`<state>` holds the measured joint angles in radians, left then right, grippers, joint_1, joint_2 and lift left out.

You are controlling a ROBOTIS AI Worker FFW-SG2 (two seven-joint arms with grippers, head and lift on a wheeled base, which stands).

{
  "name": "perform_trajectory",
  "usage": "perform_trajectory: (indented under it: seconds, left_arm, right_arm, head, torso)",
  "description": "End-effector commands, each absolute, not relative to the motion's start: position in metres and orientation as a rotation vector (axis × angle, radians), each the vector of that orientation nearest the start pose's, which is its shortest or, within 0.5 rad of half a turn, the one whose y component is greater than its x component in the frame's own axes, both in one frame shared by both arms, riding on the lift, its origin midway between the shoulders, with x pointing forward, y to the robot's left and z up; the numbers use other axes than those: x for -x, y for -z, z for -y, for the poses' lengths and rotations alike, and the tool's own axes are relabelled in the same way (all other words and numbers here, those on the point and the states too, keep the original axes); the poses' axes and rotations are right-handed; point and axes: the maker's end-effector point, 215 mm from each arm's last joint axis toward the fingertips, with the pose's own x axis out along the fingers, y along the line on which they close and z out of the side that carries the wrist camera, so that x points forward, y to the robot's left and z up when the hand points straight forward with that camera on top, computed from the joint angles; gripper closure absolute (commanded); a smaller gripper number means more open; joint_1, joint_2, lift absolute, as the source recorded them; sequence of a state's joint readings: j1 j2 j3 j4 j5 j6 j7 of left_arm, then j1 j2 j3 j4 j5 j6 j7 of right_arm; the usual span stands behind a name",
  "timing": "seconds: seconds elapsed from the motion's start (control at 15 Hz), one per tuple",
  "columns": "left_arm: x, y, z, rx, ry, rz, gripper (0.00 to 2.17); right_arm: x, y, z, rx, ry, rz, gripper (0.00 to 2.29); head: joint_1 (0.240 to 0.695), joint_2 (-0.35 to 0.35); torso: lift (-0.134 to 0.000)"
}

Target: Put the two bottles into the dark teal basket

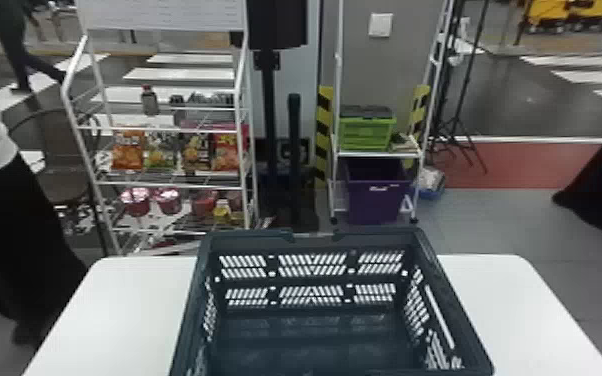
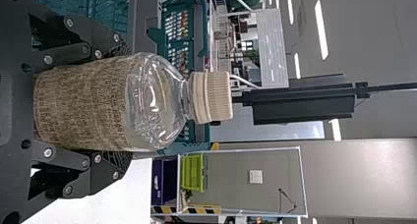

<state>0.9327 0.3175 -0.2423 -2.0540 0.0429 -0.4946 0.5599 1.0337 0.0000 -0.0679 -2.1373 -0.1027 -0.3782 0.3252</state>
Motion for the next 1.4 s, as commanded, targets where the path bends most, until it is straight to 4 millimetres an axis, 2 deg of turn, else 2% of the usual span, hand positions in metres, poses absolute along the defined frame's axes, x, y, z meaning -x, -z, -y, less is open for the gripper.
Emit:
perform_trajectory:
  seconds: [0.0,0.53,0.67,0.8,0.93,1.13,1.33]
  left_arm:
    - [-0.273,0.361,-0.238,0.05,-0.183,-0.014,2.15]
    - [-0.269,0.359,-0.238,0.057,-0.186,-0.008,2.15]
    - [-0.268,0.359,-0.237,0.056,-0.184,-0.01,2.15]
    - [-0.267,0.361,-0.237,0.051,-0.18,-0.014,2.15]
    - [-0.264,0.363,-0.237,0.045,-0.174,-0.021,2.15]
    - [-0.261,0.361,-0.236,0.047,-0.166,-0.011,2.15]
    - [-0.258,0.361,-0.234,0.048,-0.155,-0.012,2.15]
  right_arm:
    - [-0.265,0.361,0.2,-0.05,-0.245,-0.075,1.96]
    - [-0.262,0.354,0.201,-0.045,-0.244,-0.053,1.96]
    - [-0.265,0.342,0.2,-0.041,-0.246,-0.03,1.96]
    - [-0.271,0.321,0.199,-0.035,-0.249,0.011,1.96]
    - [-0.282,0.296,0.199,-0.028,-0.25,0.048,1.96]
    - [-0.309,0.273,0.196,-0.036,-0.255,0.046,1.96]
    - [-0.336,0.27,0.187,-0.027,-0.276,-0.006,1.96]
  head:
    - [0.499,0.0]
    - [0.499,0.0]
    - [0.499,0.0]
    - [0.499,0.0]
    - [0.499,0.0]
    - [0.499,0.0]
    - [0.499,0.0]
  torso:
    - [0.0]
    - [0.0]
    - [0.0]
    - [0.0]
    - [0.0]
    - [0.0]
    - [0.0]
